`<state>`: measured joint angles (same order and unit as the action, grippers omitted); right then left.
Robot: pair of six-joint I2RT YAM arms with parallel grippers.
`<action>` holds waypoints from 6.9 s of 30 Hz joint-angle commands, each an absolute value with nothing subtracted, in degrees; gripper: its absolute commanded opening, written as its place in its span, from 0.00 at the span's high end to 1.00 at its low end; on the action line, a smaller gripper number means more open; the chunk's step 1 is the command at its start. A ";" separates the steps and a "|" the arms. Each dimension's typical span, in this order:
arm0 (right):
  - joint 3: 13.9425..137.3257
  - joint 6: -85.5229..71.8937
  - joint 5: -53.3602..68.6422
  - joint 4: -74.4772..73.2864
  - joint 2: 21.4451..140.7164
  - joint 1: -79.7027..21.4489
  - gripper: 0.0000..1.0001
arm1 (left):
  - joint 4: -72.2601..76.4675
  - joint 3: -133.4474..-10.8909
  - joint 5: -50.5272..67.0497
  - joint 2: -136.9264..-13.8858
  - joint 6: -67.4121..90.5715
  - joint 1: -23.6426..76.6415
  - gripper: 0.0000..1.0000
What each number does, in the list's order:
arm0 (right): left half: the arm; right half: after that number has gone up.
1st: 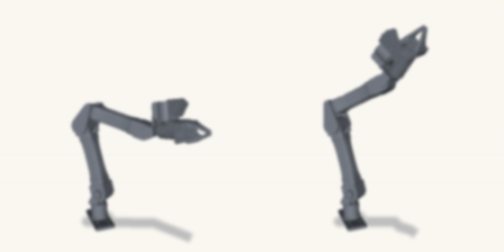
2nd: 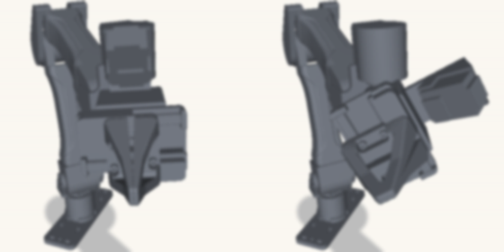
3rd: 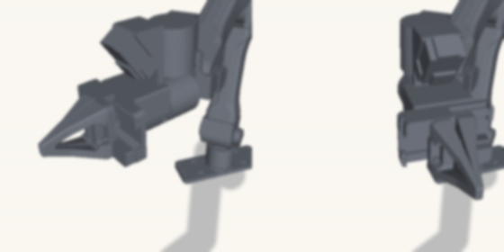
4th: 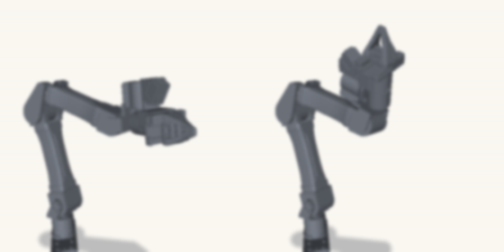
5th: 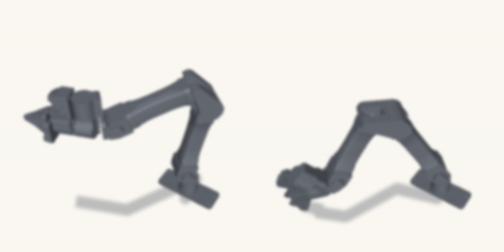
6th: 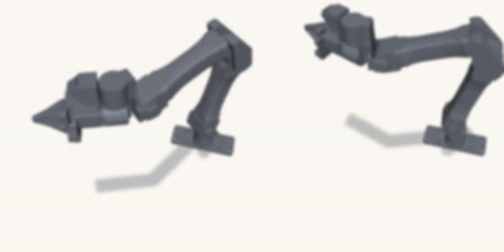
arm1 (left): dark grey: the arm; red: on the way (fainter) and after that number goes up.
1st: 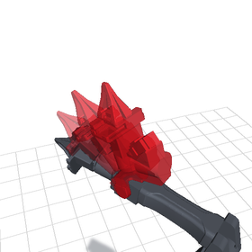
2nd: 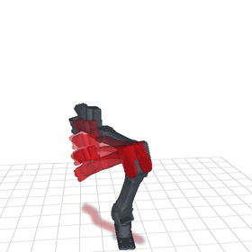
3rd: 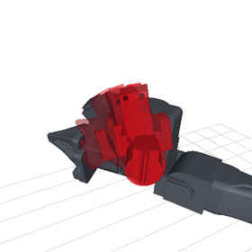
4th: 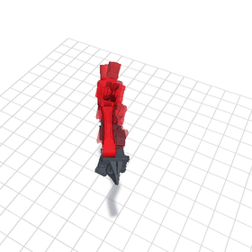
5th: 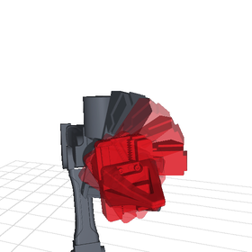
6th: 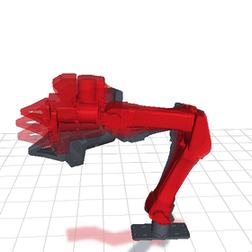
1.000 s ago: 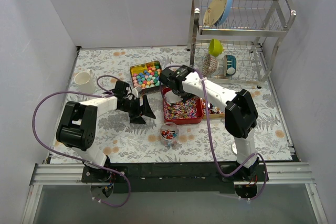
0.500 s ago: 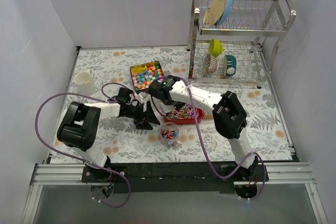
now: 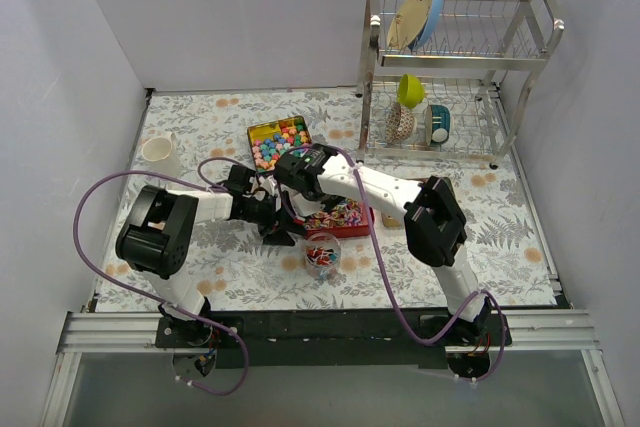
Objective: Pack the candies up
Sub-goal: Scoop the fake candies from the storage box, then place the fake candies in the packing bottle.
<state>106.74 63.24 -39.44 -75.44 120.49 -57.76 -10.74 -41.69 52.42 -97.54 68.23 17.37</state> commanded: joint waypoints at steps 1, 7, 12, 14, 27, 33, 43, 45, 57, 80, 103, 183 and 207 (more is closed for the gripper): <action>108.28 67.15 -41.04 -74.79 119.09 -57.22 0.99 | -9.23 -43.86 50.36 -99.23 67.94 17.40 0.39; 108.27 67.59 -45.53 -74.88 121.11 -56.95 0.99 | -9.40 -44.65 50.19 -100.11 67.85 17.49 0.39; 110.31 68.55 -48.86 -74.79 122.26 -56.60 0.99 | -9.49 -45.00 50.36 -100.63 67.41 17.40 0.40; 108.56 68.64 -48.95 -74.71 121.99 -56.60 0.99 | -9.49 -45.09 50.62 -100.63 67.50 17.49 0.40; 100.89 62.77 -40.97 -74.79 121.82 -56.43 0.99 | -7.65 -43.60 53.35 -101.25 67.15 16.53 0.40; 103.35 58.37 -28.06 -74.88 121.29 -55.99 0.99 | -5.19 -42.80 54.75 -104.84 67.06 15.82 0.43; 106.79 48.96 -14.86 -74.79 122.25 -53.53 0.99 | -4.66 -44.03 55.63 -110.83 67.15 15.82 0.54; 107.49 46.42 -13.19 -74.71 122.96 -52.56 0.99 | -4.57 -45.08 55.72 -111.88 67.24 15.82 0.55; 112.24 40.08 -8.53 -71.63 125.33 -45.27 0.99 | -4.83 -46.76 57.22 -114.43 67.68 15.82 0.57; 114.51 34.54 -11.16 -70.49 130.33 -45.70 0.99 | -6.59 -49.40 57.74 -115.84 67.24 16.35 0.59; 106.97 33.85 7.56 -53.53 128.85 -45.97 0.99 | -11.95 -47.55 54.32 -110.13 61.62 16.96 0.59; 83.49 65.57 -12.21 -69.78 86.39 -54.21 0.99 | -38.76 -60.65 41.13 -92.46 41.92 1.06 0.40; 85.61 65.56 -41.57 -74.88 92.81 -70.48 0.99 | -37.09 -63.02 41.92 -90.35 45.44 0.44 0.39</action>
<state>84.49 60.66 -35.22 -73.19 92.14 -69.04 -38.22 -62.02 40.88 -94.37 44.93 0.58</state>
